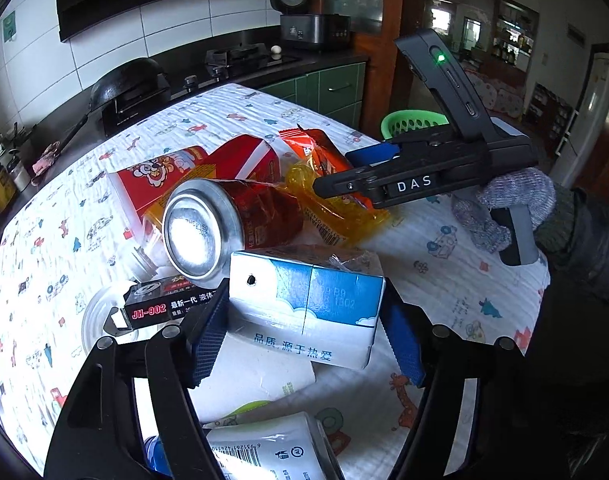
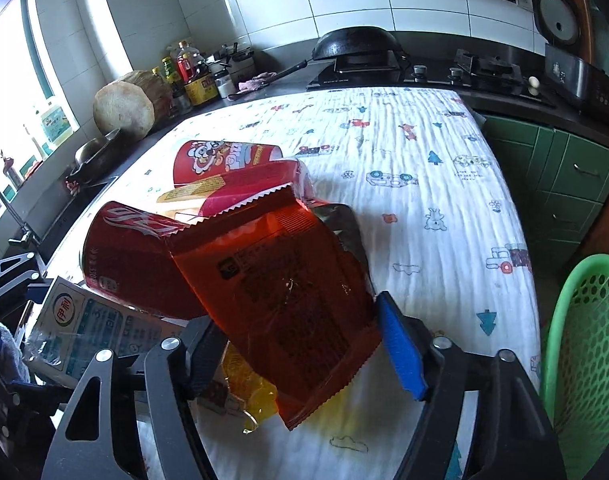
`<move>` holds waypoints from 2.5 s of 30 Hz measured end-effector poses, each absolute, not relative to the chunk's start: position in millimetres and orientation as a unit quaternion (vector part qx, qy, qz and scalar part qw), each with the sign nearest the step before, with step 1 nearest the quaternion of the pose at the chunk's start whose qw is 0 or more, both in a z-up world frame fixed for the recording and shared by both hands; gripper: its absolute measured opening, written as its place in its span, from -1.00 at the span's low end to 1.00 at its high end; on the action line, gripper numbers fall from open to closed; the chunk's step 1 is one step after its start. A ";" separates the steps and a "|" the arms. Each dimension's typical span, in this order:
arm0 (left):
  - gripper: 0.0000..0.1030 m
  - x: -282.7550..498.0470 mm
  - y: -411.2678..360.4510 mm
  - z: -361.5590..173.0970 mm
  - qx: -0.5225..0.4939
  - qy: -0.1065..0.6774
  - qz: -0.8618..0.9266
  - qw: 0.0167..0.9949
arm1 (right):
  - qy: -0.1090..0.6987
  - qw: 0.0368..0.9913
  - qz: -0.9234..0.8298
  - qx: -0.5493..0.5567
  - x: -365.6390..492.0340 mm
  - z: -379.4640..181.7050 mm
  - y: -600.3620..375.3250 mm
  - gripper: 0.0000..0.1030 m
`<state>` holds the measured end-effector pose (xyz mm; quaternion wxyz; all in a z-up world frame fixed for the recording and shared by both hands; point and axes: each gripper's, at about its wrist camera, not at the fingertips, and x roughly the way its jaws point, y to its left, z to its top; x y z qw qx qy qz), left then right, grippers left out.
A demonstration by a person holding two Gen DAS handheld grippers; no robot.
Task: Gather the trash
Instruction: 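Grasp the milk carton with the left tool while the right tool grasps the red snack packet, then carry the carton and snack packet over the basket and open both tools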
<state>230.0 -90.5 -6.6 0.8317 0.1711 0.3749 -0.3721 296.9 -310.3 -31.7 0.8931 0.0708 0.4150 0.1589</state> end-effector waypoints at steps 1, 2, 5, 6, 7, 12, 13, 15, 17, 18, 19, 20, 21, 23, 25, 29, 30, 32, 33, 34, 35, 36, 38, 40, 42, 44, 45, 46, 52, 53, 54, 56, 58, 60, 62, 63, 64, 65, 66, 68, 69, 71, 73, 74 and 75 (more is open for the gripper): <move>0.36 229.6 -91.0 -6.3 0.171 0.375 -0.372 0.832 | 0.413 0.894 0.157 0.071 295.4 -30.9 -310.6 0.22; 0.36 229.7 -90.5 -6.4 0.171 0.374 -0.372 0.832 | 0.410 0.896 0.155 0.069 293.1 -29.4 -310.7 0.17; 0.35 228.9 -90.7 -3.9 0.166 0.374 -0.371 0.834 | 0.405 0.898 0.157 0.075 285.5 -25.3 -313.2 0.02; 0.35 228.3 -91.1 -3.1 0.165 0.373 -0.371 0.834 | 0.404 0.898 0.157 0.073 283.3 -24.2 -314.1 0.01; 0.35 227.4 -92.2 -2.4 0.165 0.372 -0.371 0.835 | 0.404 0.898 0.158 0.073 281.2 -23.5 -314.4 -0.08; 0.35 223.0 -97.8 1.7 0.165 0.370 -0.369 0.836 | 0.392 0.903 0.155 0.087 265.3 -15.2 -323.3 -0.29; 0.35 221.5 -98.6 2.8 0.164 0.370 -0.369 0.837 | 0.389 0.905 0.152 0.087 262.0 -13.1 -325.1 -0.36; 0.35 219.7 -99.4 5.6 0.165 0.368 -0.371 0.837 | 0.389 0.905 0.144 0.092 255.8 -11.2 -329.8 -0.41; 0.35 218.2 -102.4 7.0 0.165 0.368 -0.369 0.837 | 0.389 0.907 0.133 0.092 250.7 -10.9 -334.1 -0.52; 0.35 217.3 -103.6 7.6 0.164 0.368 -0.370 0.837 | 0.391 0.907 0.126 0.091 248.6 -11.4 -336.4 -0.52; 0.35 216.1 -104.8 8.2 0.165 0.367 -0.369 0.838 | 0.391 0.907 0.125 0.095 246.4 -11.9 -339.0 -0.54; 0.35 215.4 -105.8 9.0 0.164 0.367 -0.369 0.838 | 0.390 0.907 0.122 0.097 243.9 -12.4 -341.8 -0.58; 0.35 214.1 -107.0 10.2 0.163 0.366 -0.370 0.838 | 0.390 0.908 0.119 0.099 241.5 -12.5 -344.5 -0.59; 0.35 212.3 -108.7 12.4 0.163 0.363 -0.370 0.839 | 0.386 0.909 0.117 0.105 236.8 -11.7 -349.9 -0.65; 0.35 211.7 -109.8 14.7 0.161 0.363 -0.371 0.840 | 0.382 0.910 0.116 0.108 233.5 -9.9 -352.7 -0.73; 0.34 212.2 -111.7 17.2 0.159 0.362 -0.368 0.842 | 0.374 0.915 0.110 0.105 225.9 -7.0 -355.3 -0.80; 0.34 212.6 -111.6 17.9 0.156 0.362 -0.367 0.843 | 0.372 0.916 0.109 0.107 223.7 -6.5 -356.3 -0.83; 0.34 213.8 -112.0 19.3 0.152 0.362 -0.367 0.843 | 0.367 0.918 0.103 0.108 219.8 -4.4 -358.3 -0.85; 0.34 214.1 -112.3 20.3 0.149 0.362 -0.367 0.844 | 0.364 0.919 0.101 0.109 216.8 -2.8 -360.2 -0.85; 0.34 214.5 -113.2 21.6 0.147 0.361 -0.368 0.844 | 0.362 0.921 0.098 0.108 214.9 -1.1 -361.8 -0.85; 0.34 215.0 -114.8 22.8 0.146 0.360 -0.368 0.845 | 0.360 0.922 0.094 0.107 212.9 0.5 -364.4 -0.85; 0.34 215.7 -116.5 23.6 0.145 0.359 -0.368 0.845 | 0.357 0.924 0.088 0.106 209.7 2.7 -368.4 -0.85; 0.34 217.8 -122.7 26.3 0.142 0.360 -0.372 0.844 | 0.352 0.928 0.071 0.102 203.2 6.3 -378.6 -0.85; 0.34 218.7 -131.0 29.6 0.142 0.357 -0.375 0.844 | 0.350 0.930 0.053 0.101 197.8 8.3 -392.3 -0.85; 0.34 219.4 -140.3 32.7 0.142 0.354 -0.379 0.843 | 0.349 0.931 0.030 0.100 190.0 10.0 -410.8 -0.85; 0.34 220.1 -152.4 36.5 0.139 0.352 -0.385 0.842 | 0.349 0.932 0.004 0.099 183.7 9.7 -431.4 -0.85; 0.34 220.7 -159.0 38.2 0.138 0.351 -0.387 0.841 | 0.350 0.931 -0.008 0.100 180.9 8.7 -441.2 -0.85; 0.34 221.7 -168.2 40.3 0.139 0.349 -0.390 0.840 | 0.352 0.931 -0.024 0.100 177.8 7.3 -453.0 -0.85; 0.34 226.0 -219.1 49.6 0.139 0.343 -0.410 0.834 | 0.370 0.917 -0.109 0.099 163.7 -12.5 -518.3 -0.85; 0.34 226.8 -228.0 50.9 0.138 0.342 -0.413 0.832 | 0.375 0.914 -0.118 0.102 163.3 -17.0 -527.0 -0.84; 0.34 228.2 -238.8 51.5 0.138 0.342 -0.416 0.831 | 0.381 0.910 -0.126 0.109 162.4 -23.3 -538.1 -0.84; 0.34 230.8 -258.7 50.9 0.140 0.344 -0.421 0.827 | 0.387 0.904 -0.136 0.122 161.1 -34.4 -556.1 -0.82; 0.34 233.4 -278.2 47.5 0.141 0.348 -0.425 0.823 | 0.391 0.900 -0.143 0.132 157.9 -43.4 -569.2 -0.80; 0.34 236.6 -299.1 43.1 0.143 0.354 -0.432 0.817 | 0.391 0.898 -0.141 0.145 153.5 -50.0 -579.6 -0.74; 0.34 235.9 -316.9 39.9 0.149 0.355 -0.435 0.814 | 0.386 0.898 -0.143 0.155 146.4 -53.7 -588.0 -0.36; 0.34 238.4 -325.8 37.3 0.151 0.357 -0.437 0.812 | 0.382 0.899 -0.146 0.156 145.0 -54.3 -592.3 -0.22; 0.34 241.1 -335.8 33.9 0.152 0.361 -0.439 0.809 | 0.376 0.901 -0.147 0.157 141.4 -54.3 -594.7 -0.07; 0.34 242.2 -344.1 31.0 0.154 0.364 -0.440 0.806 | 0.373 0.902 -0.146 0.160 138.9 -54.5 -597.6 -0.07; 0.34 243.0 -351.5 27.8 0.156 0.366 -0.441 0.804 | 0.370 0.903 -0.145 0.164 135.7 -54.4 -599.1 -0.07; 0.34 245.3 -367.0 20.4 0.158 0.375 -0.443 0.799 | 0.364 0.905 -0.143 0.169 129.9 -51.7 -601.3 -0.04; 0.34 246.2 -373.8 17.1 0.160 0.378 -0.445 0.796 | 0.360 0.907 -0.142 0.170 127.2 -50.0 -602.2 -0.01; 0.34 248.1 -389.7 8.6 0.166 0.384 -0.444 0.792 | 0.351 0.910 -0.141 0.169 120.5 -45.5 -601.3 0.11; 0.34 251.9 -402.9 1.4 0.170 0.393 -0.442 0.789 | 0.342 0.914 -0.140 0.168 114.3 -41.0 -599.7 0.17; 0.34 253.3 -409.0 -2.5 0.173 0.398 -0.440 0.786 | 0.338 0.915 -0.140 0.169 111.9 -39.5 -599.4 0.21; 0.34 254.4 -413.2 -6.5 0.176 0.402 -0.439 0.784 | 0.336 0.916 -0.138 0.170 109.4 -37.4 -598.1 0.22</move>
